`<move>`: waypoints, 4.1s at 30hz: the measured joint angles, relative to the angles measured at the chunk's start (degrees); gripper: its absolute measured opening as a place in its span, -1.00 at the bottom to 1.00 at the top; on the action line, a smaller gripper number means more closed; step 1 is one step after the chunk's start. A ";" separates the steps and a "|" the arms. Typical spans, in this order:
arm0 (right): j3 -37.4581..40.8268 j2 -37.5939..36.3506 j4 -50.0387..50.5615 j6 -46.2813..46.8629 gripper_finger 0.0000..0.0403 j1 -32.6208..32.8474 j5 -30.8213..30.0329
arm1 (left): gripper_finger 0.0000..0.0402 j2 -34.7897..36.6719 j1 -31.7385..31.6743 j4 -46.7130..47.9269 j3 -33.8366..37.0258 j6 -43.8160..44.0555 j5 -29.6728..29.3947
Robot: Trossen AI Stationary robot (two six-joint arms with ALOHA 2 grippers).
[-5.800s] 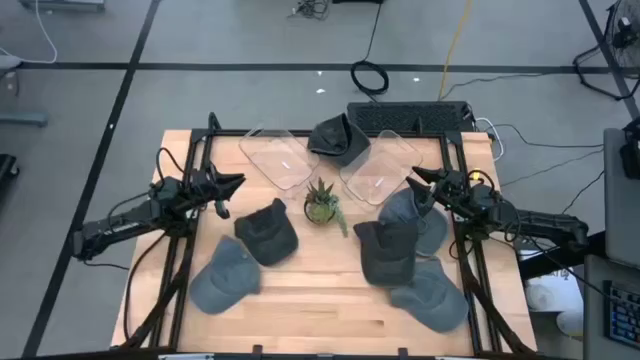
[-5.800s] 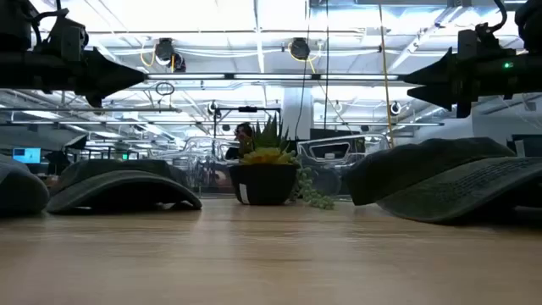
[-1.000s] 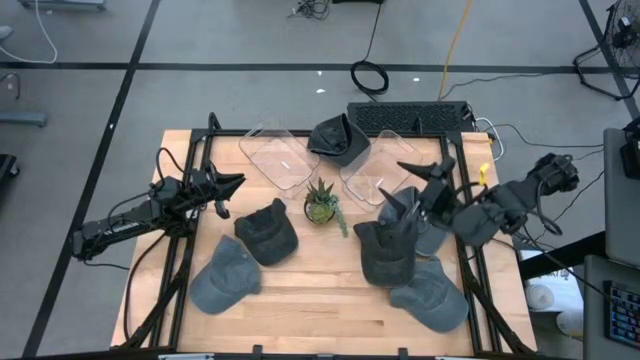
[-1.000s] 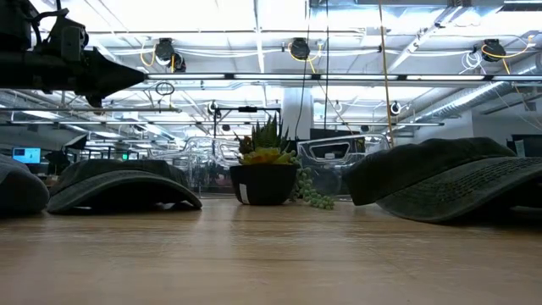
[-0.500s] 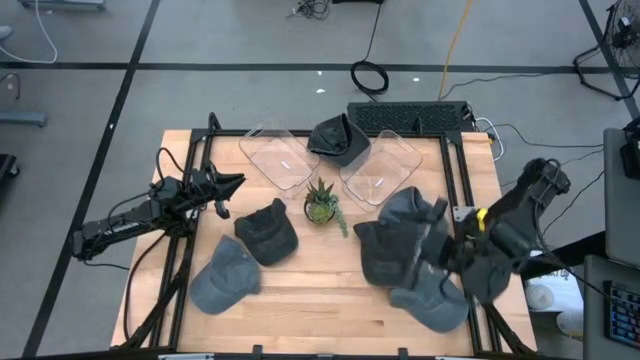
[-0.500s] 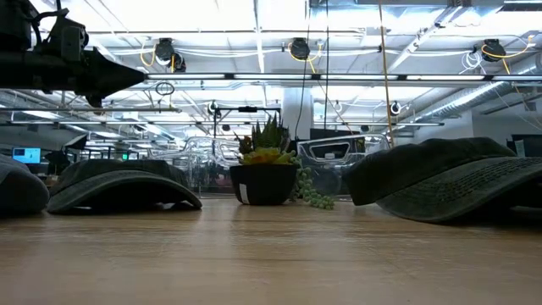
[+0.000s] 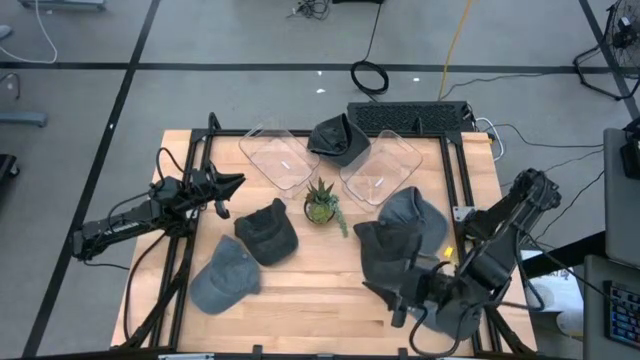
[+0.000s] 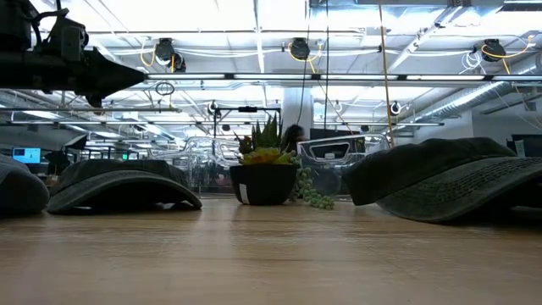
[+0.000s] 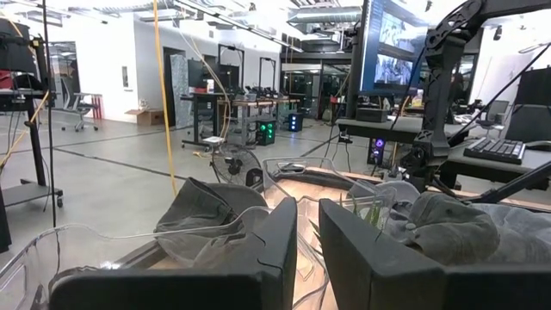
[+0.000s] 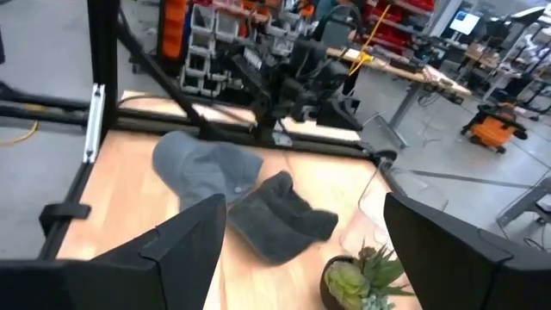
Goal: Pick & Place hat
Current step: Put the bottom right black cap into the left transparent bin
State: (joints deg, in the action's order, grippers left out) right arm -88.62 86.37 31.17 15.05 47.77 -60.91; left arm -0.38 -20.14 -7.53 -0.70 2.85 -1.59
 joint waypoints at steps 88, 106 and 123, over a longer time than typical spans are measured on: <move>0.72 32.49 41.01 17.39 0.34 -1.92 24.66 | -0.69 0.02 0.00 0.00 0.00 -0.01 -0.01; 0.87 35.93 40.77 18.19 -0.92 -1.63 18.96 | -0.69 0.00 0.00 0.00 -0.01 0.00 -0.01; -1.96 31.16 54.33 15.77 -1.00 -1.95 12.82 | -0.69 0.02 0.00 -0.02 0.00 -0.01 -0.01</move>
State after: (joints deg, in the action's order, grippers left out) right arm -90.58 117.53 85.50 30.82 45.82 -48.09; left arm -0.36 -20.14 -7.55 -0.70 2.83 -1.61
